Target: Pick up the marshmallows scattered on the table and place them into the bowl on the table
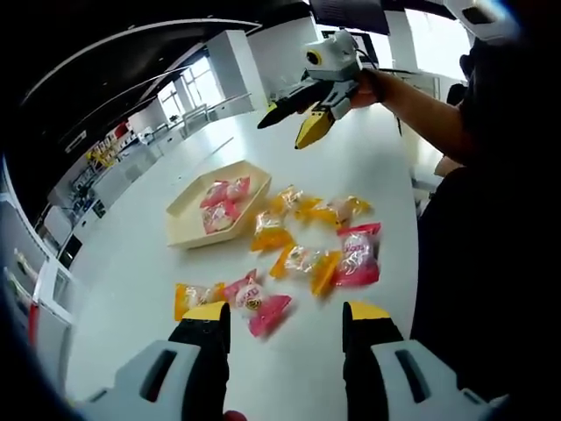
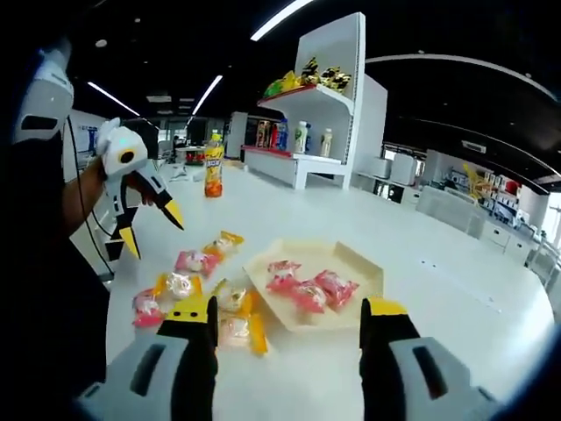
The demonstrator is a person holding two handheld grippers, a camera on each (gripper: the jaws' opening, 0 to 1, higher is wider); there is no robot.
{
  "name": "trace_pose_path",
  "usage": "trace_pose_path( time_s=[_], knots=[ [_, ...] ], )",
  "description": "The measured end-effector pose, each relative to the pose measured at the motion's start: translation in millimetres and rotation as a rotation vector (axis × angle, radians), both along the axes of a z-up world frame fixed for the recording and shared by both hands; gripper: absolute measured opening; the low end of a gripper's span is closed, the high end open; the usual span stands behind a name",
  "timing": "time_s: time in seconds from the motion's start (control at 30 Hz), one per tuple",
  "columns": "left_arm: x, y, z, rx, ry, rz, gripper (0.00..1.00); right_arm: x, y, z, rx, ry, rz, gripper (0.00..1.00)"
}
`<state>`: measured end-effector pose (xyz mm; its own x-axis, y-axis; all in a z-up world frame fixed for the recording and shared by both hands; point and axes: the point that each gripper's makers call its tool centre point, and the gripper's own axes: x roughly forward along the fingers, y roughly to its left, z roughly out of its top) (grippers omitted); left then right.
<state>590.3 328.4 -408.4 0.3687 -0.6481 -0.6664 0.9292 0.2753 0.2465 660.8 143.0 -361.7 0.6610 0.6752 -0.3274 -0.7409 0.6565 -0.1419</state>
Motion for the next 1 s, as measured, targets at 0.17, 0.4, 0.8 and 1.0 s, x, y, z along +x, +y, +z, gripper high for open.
trace_pose_path(
  time_s=[0.17, 0.4, 0.8, 1.0],
  knots=[
    [2.5, 2, -0.5, 0.003, -0.002, 0.011, 0.50, -3, -3, -3.4, -0.016, 0.010, 0.008, 0.64],
    [2.5, 2, -1.5, 0.006, -0.001, 0.010, 0.50, -9, -7, -6.5, -0.027, 0.023, 0.028, 0.63],
    [2.7, 2, -1.7, 0.006, 0.000, 0.010, 0.50, -23, -5, -16.3, -0.041, 0.059, 0.092, 0.61],
    [2.1, 1, -2.4, 0.011, 0.001, 0.009, 0.50, -28, -6, -22.7, -0.044, 0.084, 0.114, 0.61]
  ],
)
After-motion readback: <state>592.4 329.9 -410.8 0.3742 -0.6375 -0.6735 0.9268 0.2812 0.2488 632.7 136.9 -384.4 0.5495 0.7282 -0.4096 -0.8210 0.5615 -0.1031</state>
